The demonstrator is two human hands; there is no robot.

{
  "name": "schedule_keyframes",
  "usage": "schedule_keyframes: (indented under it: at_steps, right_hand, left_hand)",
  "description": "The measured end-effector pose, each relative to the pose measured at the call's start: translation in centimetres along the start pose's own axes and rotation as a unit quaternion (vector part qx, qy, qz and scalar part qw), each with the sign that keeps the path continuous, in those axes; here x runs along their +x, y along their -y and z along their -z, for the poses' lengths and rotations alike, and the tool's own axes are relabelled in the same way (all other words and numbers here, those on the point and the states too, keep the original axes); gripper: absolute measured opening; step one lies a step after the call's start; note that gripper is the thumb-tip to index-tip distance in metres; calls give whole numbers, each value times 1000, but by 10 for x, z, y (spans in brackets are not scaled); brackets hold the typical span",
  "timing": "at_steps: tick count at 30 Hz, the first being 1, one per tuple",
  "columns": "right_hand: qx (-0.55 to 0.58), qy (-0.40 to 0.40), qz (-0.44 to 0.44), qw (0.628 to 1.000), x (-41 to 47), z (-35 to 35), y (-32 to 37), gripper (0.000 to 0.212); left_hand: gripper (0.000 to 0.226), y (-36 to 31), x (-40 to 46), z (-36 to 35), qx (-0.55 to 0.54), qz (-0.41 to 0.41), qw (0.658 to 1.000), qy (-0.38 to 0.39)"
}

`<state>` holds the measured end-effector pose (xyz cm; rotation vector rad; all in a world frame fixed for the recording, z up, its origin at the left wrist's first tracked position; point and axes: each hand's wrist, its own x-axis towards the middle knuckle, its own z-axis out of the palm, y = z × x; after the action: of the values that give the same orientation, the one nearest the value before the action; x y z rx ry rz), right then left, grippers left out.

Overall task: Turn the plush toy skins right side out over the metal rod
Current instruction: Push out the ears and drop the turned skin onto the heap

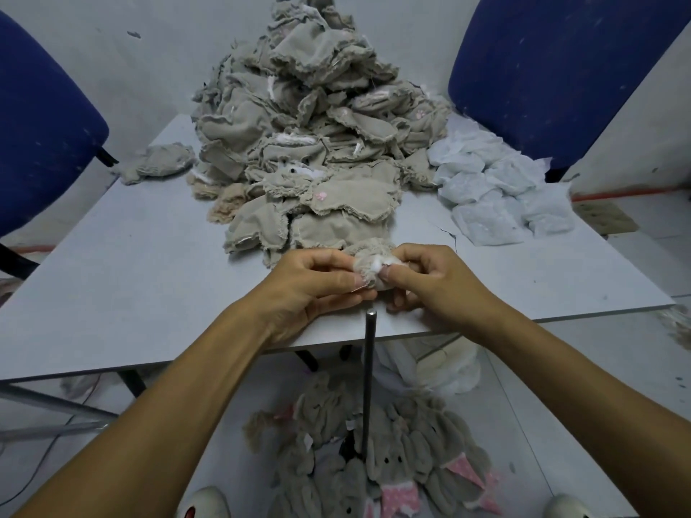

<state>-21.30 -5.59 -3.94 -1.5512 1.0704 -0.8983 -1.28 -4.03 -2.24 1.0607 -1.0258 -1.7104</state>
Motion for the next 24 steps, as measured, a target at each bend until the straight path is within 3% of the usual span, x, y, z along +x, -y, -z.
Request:
schedule_keyframes:
  at_steps: [5,7,11,16,18,22,24]
  right_hand:
    - [7,5,0,1000,-1,0,0,8]
    - [8,12,-1,1000,-1,0,0,8]
    - [10,36,-6,999,-4,-1,1,29]
    - [-57,-41,-4,998,-1,-10,-1,32]
    - [-64,-61,-7,996,1,-11,-2,31]
    - [-129,-115,-2,985,4,-15,-2,31]
    - [-160,-124,-9,979,7,-16,-2,32]
  left_hand:
    - [12,-2,-1,-6,9,12,1000,-8]
    - [11,-1,1,-10,30,3,999,-46]
    - [34,7,5,-18,99,-36,986,-126]
    - [29,19,12,-23,165,-89,955,-229]
    - [27,19,14,-21,166,-90,957,-219]
    - [25,15,6,-16,130,-82,982,-106]
    - [20,15,3,-17,129,-90,982,-107]
